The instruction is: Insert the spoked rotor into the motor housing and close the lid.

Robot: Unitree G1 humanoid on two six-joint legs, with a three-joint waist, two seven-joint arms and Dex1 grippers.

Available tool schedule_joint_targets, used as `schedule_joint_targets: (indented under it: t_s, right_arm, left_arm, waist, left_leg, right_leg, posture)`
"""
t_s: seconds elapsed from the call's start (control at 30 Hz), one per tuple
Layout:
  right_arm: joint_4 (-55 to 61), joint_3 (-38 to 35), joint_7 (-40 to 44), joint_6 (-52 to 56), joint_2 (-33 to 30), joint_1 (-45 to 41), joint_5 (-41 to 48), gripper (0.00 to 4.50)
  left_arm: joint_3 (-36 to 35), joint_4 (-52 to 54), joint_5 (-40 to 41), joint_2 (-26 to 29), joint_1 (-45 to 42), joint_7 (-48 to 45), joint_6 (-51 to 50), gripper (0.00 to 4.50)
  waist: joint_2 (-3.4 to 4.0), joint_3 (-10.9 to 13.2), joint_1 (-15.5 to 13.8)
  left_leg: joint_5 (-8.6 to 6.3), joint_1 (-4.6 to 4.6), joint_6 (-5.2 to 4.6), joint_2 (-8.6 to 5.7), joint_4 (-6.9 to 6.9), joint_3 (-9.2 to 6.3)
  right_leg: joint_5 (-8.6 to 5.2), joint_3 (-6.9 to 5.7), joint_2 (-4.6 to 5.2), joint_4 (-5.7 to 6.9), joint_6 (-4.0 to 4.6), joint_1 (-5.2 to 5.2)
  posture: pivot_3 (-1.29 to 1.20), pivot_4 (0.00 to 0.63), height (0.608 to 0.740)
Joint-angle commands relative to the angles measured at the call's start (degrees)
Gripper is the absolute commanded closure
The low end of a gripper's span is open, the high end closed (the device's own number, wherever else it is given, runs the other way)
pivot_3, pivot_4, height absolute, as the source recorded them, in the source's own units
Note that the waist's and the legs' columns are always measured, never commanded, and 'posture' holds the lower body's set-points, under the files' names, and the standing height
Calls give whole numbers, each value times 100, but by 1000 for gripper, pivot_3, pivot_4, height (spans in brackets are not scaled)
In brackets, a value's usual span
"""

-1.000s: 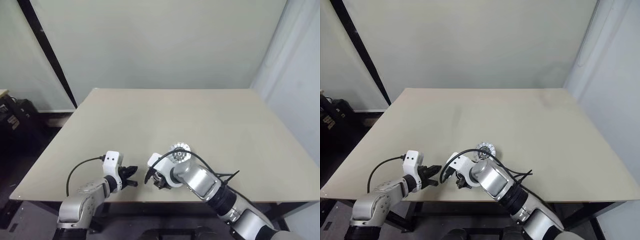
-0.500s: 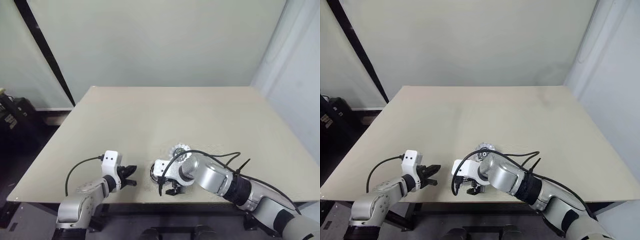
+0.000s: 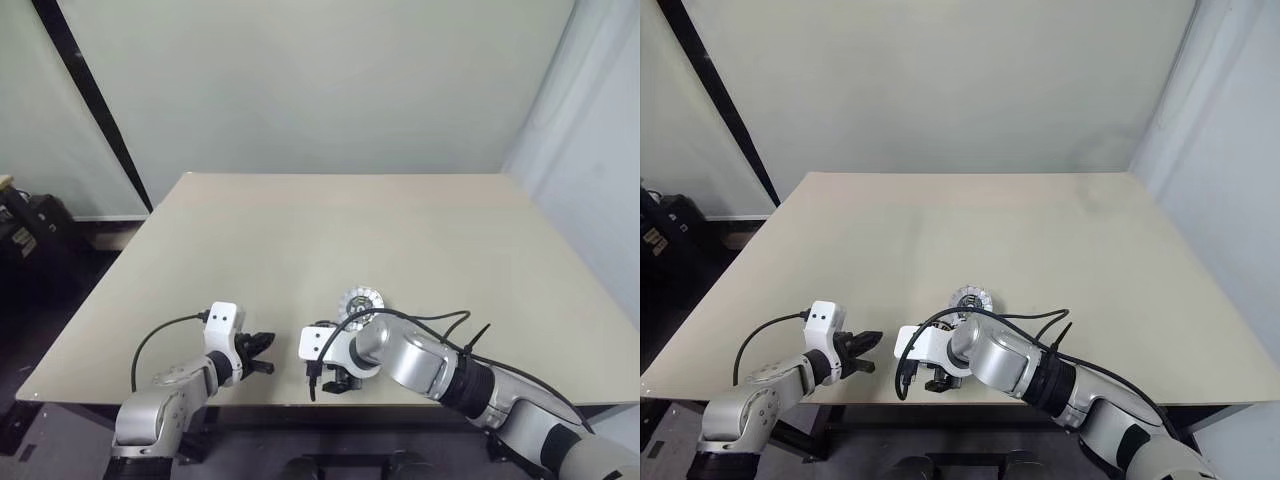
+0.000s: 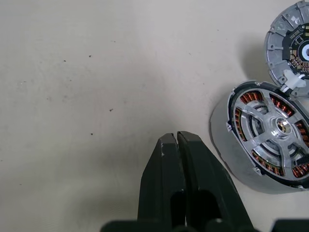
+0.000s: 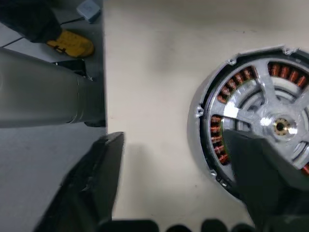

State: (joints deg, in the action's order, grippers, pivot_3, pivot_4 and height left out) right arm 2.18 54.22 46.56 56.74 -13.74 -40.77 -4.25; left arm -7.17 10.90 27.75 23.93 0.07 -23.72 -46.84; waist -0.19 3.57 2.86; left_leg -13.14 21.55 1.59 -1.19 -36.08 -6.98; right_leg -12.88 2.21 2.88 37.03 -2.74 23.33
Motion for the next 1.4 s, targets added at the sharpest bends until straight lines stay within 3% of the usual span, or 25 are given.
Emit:
schedule_joint_targets:
  t_s: [0.03, 0.23, 0.5, 0.7, 0.9, 1.3, 1.4]
  right_arm:
    - [-231, -206, -187, -42, 97, 73, -54, 2342]
    - [-517, -1218, -630, 570, 736, 435, 290, 4398]
    - [-112, -1900, -1123, 1639, 1485, 608, 657, 4458]
    - [273, -1655, -1152, 2202, 1486, 642, 960, 4458]
    - [235, -1364, -1276, 1787, 1318, 557, 912, 4458]
    - [945, -1310, -1122, 1342, 812, 118, 1124, 253]
    - [1222, -1590, -1326, 1200, 649, 90, 1048, 62]
  left_arm:
    - [-10, 279, -20, 57, -23, -14, 12, 4500]
    - [-35, 278, -23, 36, -10, -1, 38, 4500]
    - [-21, 230, -37, -1, -28, 10, 80, 4500]
    - [0, 168, -67, -1, -81, 2, 108, 4500]
    - [0, 133, -80, 1, -96, -19, 138, 4500]
    - [-13, 43, -78, 60, -102, -113, 186, 4500]
    - [-29, 17, -32, 222, 6, -526, 440, 4500]
  waist:
    - [0, -1, 1]
    - [-9, -13, 3]
    - [-10, -14, 1]
    - [-10, -14, 4]
    - [-10, -14, 5]
    - [-10, -13, 3]
    - [-10, -13, 3]
  left_leg:
    - [0, -3, 0, 1, 0, 1]
    - [2, -15, 1, 10, -2, 4]
    - [7, -5, 7, 4, -11, 5]
    - [7, -4, 7, 5, -9, 4]
    - [7, -5, 7, 6, -10, 5]
    - [7, -3, 7, 5, -18, 4]
    - [7, -1, 7, 5, -18, 4]
  right_leg:
    - [1, 0, 0, 0, 1, -1]
    - [7, 0, -9, 8, 13, -7]
    - [7, 3, -7, 41, 15, 5]
    - [7, 2, -7, 43, 15, 10]
    - [7, 2, -7, 44, 15, 9]
    - [6, 1, -6, 47, 15, 10]
    - [6, 1, -6, 47, 15, 11]
  posture:
    - [0, 0, 740]
    - [0, 0, 740]
    - [0, 0, 740]
    - [0, 0, 740]
    - [0, 0, 740]
    - [0, 0, 740]
    - [0, 0, 740]
